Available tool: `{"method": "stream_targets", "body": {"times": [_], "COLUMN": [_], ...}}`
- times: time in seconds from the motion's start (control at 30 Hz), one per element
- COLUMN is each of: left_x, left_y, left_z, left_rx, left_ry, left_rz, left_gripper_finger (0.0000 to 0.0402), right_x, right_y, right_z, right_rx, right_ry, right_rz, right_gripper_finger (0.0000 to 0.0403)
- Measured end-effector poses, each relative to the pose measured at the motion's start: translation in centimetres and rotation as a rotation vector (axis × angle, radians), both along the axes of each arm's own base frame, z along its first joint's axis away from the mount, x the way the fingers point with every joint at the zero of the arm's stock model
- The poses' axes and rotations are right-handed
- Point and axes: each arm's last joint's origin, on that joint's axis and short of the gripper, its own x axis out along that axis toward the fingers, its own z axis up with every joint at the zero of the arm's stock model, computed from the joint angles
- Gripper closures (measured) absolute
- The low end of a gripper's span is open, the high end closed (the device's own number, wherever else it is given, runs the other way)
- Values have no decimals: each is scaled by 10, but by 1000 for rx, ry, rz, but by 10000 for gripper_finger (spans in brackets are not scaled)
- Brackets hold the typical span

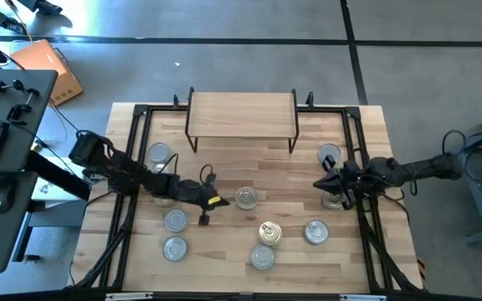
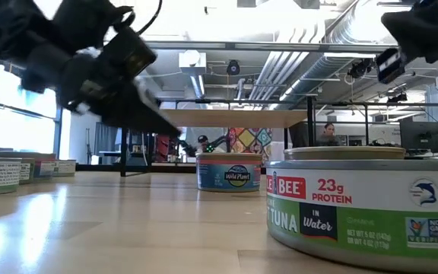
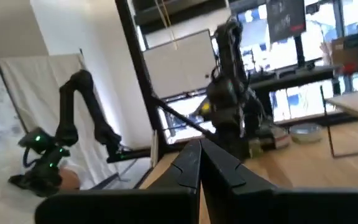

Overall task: Stack canned seafood by type on shelf
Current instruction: Put the blue and pink tuna can on the shelf

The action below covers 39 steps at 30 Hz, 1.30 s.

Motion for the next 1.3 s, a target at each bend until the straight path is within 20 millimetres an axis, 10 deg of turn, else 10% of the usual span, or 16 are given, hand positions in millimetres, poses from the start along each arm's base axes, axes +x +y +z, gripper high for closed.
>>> {"method": "stream_targets", "body": {"times": [0.3,0.8,1.3], "left_x": [-37,-36,-35], "left_y": [-17,-11,-8], "left_z": [-12,-11,-11], "left_rx": [7,5,5], "left_ry": [-119,-130,-128], "left_rz": [123,155,160], "left_gripper_finger": [402,401,362], "right_x": [41,139,197], "right_y": [15,29,16], "right_z": [-18,-21,-41], "right_rx": [-18,-46,-155], "right_ry": [132,586,839], "right_rz": [-15,-187,-288], "right_gripper_finger": [403,396,195]}}
